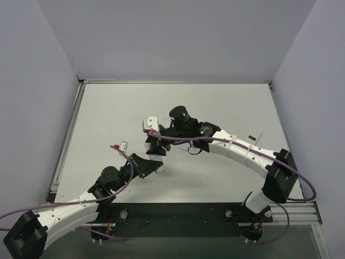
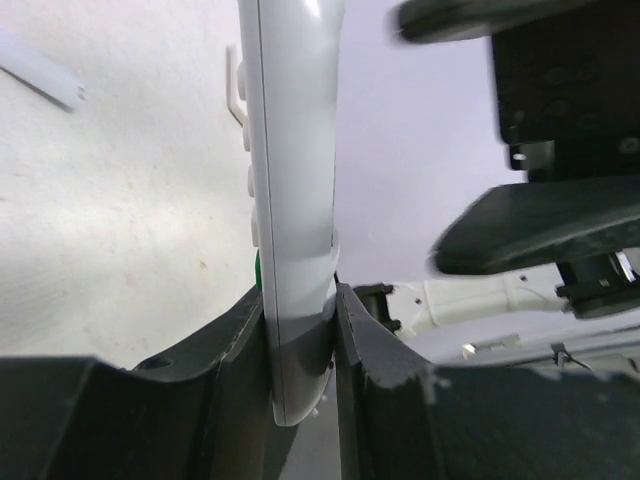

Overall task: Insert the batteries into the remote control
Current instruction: Move the battery to the center of the board.

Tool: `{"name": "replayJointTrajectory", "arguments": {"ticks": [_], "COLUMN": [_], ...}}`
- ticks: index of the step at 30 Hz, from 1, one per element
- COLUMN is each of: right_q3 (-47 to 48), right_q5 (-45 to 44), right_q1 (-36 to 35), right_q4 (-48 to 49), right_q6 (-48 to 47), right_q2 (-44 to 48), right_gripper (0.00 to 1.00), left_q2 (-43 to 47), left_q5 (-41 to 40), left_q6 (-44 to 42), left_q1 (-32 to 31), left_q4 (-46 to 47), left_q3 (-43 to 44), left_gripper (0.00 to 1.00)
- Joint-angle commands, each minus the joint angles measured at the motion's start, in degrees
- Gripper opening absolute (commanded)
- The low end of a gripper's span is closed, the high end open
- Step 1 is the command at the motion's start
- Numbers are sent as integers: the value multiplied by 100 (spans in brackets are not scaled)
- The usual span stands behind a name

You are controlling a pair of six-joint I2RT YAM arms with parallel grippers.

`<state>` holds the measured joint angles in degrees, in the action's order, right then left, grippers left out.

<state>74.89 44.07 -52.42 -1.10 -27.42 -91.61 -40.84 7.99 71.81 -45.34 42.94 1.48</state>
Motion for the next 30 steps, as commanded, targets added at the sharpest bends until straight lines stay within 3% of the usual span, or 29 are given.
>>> {"name": "replayJointTrajectory", "arguments": {"ticks": [1, 5, 6, 8, 12, 17, 30], "right_q3": [-369, -651, -651, -617, -276, 525, 1326], "right_q5": [-390, -1049, -1172, -1812, -2893, -3773, -4583], "right_q1": [223, 653, 768, 1031, 1357, 1446, 998], "right_q4": [1319, 1815, 1815, 1746, 1158, -258, -417], "right_q6": [1032, 2227, 2450, 3167, 3812, 4130, 4623], "right_q2": [749, 926, 926, 847, 461, -576, -2439], "right_gripper": [50, 74, 87, 100, 100, 99, 81], "left_q2": [636, 1174, 1288, 1604, 2158, 2545, 2713], "left_q5": [-938, -1492, -1624, -1739, -1976, -2100, -1889], "left_q6": [-492, -335, -282, -229, -211, -299, -528], "left_q1": [-10, -1, -1, -1, 8, -1, -1], "left_q4": [-1154, -1963, -2060, -2454, -2940, -3370, -3617], "left_q3": [-86, -356, -393, -420, -402, -323, -42], "left_gripper": [0, 0, 0, 0, 0, 0, 0]}}
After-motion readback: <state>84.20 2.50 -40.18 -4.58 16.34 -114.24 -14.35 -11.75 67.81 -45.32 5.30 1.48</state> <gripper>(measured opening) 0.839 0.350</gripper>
